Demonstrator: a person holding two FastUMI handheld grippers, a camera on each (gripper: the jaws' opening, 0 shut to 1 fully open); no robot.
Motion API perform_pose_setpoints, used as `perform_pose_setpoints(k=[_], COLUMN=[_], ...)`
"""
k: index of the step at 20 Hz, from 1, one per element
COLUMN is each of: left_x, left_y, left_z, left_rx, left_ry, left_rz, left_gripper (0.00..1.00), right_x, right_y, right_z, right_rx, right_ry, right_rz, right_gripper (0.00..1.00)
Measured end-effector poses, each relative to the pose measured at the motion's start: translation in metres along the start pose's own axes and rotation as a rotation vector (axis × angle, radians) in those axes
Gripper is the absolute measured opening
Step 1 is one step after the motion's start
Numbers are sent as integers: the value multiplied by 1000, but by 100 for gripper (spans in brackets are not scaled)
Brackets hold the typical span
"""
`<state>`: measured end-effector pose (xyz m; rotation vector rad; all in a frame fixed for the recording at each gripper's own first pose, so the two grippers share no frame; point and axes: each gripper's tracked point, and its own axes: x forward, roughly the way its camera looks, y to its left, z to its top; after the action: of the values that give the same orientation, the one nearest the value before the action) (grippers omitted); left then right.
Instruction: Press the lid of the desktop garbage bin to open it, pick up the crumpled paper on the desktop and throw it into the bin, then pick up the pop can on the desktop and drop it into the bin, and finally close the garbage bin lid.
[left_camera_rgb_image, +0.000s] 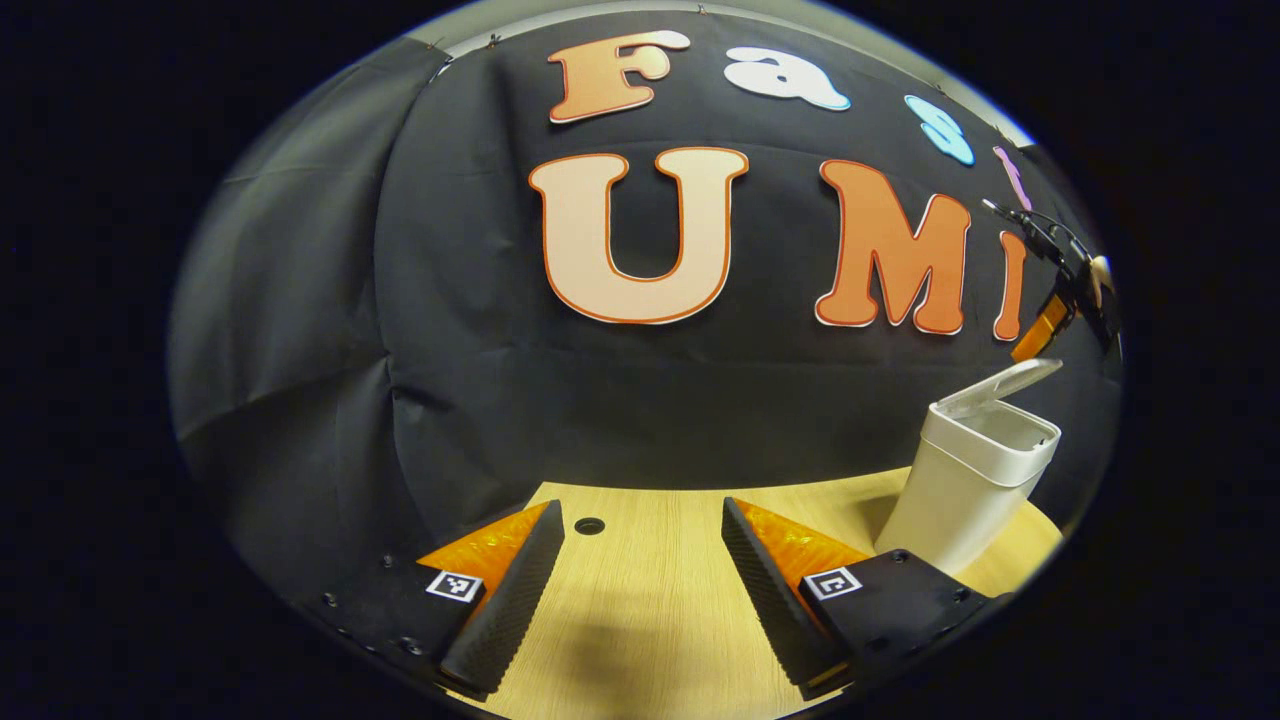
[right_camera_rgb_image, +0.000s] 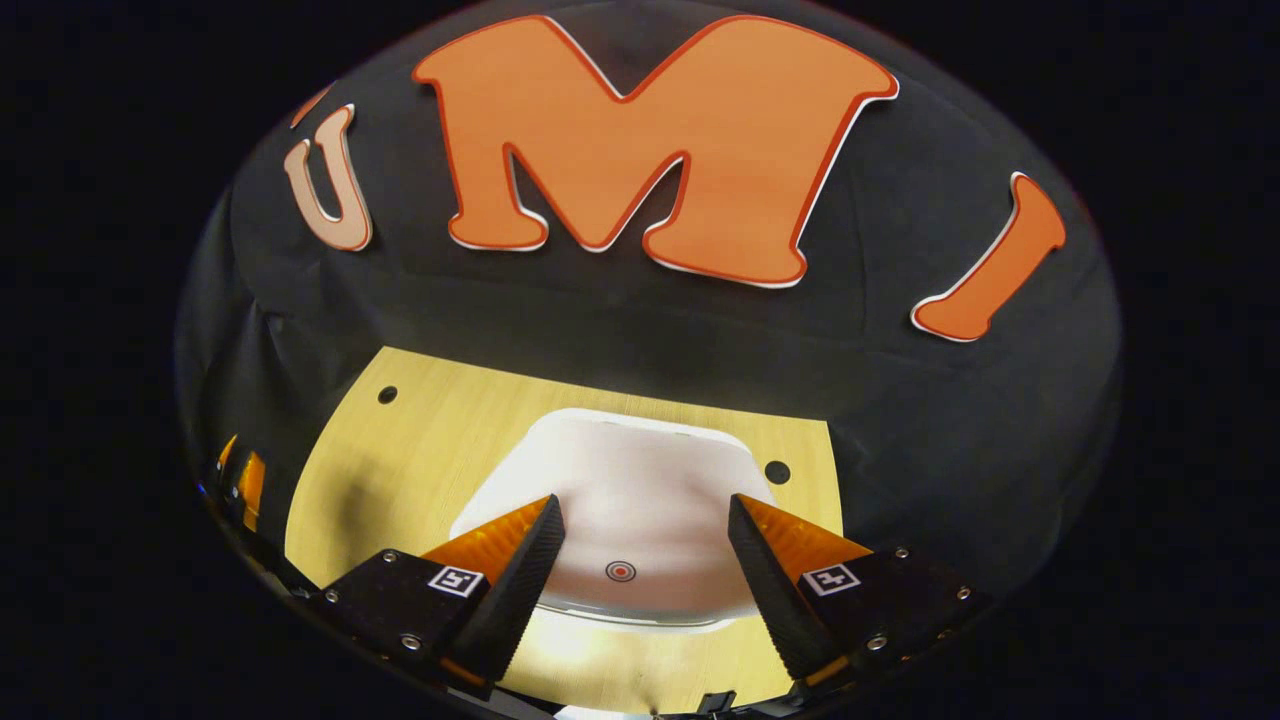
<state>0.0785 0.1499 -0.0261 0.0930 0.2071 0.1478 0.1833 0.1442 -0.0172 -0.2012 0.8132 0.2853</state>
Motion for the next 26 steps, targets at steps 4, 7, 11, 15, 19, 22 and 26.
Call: perform_pose_setpoints(k=[4, 7, 11, 15, 19, 22, 26], left_x=[-4, -1, 2, 4, 4, 3, 2], left_y=[3, 3, -7, -14, -13, -17, -13], left_z=[3, 3, -1, -6, -5, -4, -1], left_rx=[29, 43, 30, 33, 33, 15, 37], left_ry=[-10, -7, 9, 23, 19, 12, 2], left_rz=[-1, -2, -25, -35, -30, -41, -30], left_gripper=[100, 100, 100, 100, 100, 100, 100], right_x=[12, 25, 22, 23, 23, 24, 24], right_y=[6, 9, 18, 18, 20, 20, 20], right_z=[-35, -51, -66, -70, -74, -74, -71], right_rx=[-35, -41, -5, 21, 22, -1, 40], right_ry=[46, 70, 83, 76, 57, 32, -20], right_rz=[12, 22, 70, 81, 103, 97, 104], right_gripper=[100, 100, 99, 99, 97, 100, 100])
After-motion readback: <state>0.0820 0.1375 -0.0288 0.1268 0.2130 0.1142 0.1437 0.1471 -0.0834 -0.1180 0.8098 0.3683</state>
